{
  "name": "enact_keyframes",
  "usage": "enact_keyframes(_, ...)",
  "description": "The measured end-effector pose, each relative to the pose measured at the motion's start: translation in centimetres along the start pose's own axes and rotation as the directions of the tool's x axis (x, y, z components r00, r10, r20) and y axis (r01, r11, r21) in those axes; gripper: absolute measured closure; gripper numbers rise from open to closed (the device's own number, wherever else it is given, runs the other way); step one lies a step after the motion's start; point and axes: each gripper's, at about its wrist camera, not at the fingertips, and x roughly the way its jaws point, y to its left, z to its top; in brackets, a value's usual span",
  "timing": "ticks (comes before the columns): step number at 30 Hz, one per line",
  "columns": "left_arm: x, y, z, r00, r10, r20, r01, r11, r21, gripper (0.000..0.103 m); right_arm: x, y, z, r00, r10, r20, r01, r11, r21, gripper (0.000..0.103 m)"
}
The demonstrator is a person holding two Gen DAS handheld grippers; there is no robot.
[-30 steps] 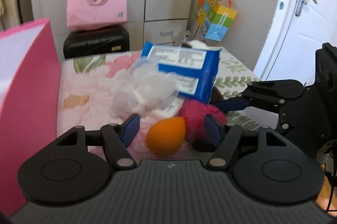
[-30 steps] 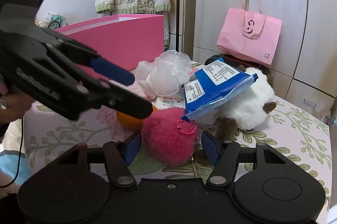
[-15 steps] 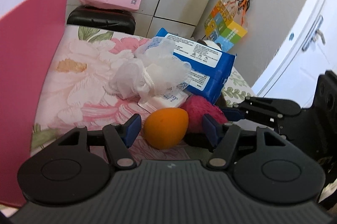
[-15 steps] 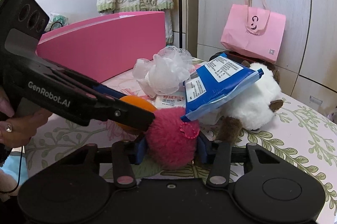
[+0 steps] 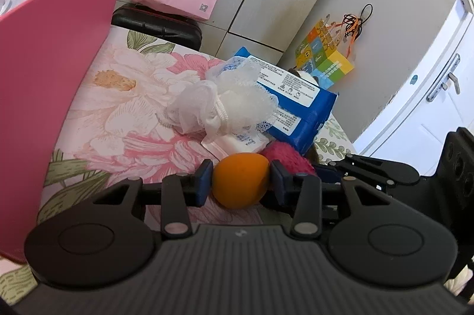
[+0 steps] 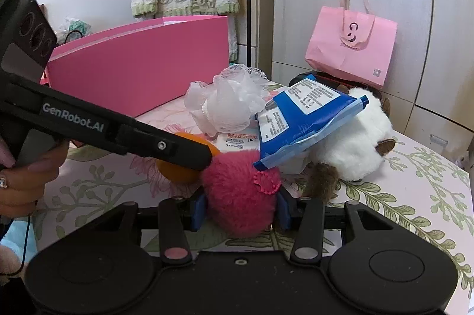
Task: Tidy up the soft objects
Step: 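Grasp the orange sponge with the left tool while the right tool grasps the pink pompom ball, then carry the orange sponge and pink pompom with both tools over the pink shoebox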
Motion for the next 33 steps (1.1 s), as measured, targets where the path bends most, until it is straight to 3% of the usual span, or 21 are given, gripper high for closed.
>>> enact_keyframes(12,-3.2,-1.0,-1.0,0.999,0.029,0.038,-0.032,0.998,0.063,0.062,-2.0,1.9,-1.1,0.997,-0.072,0.026,0.069,0.993,0.096,0.055)
enact_keyframes(29,-6.7,-1.3,-3.3,0.991,0.119,-0.056,-0.11,0.983,0.145,0.062,-5.1,5.6,-1.2,0.995,-0.094,-0.032,0.097,0.986,0.134,0.055)
enact_keyframes(33,-7.8,-0.9,-3.7,0.993,0.091,-0.077,-0.081,0.989,0.126,0.062,-6.1,6.9,-0.8,0.996,-0.078,-0.048,0.085,0.984,0.156,0.055)
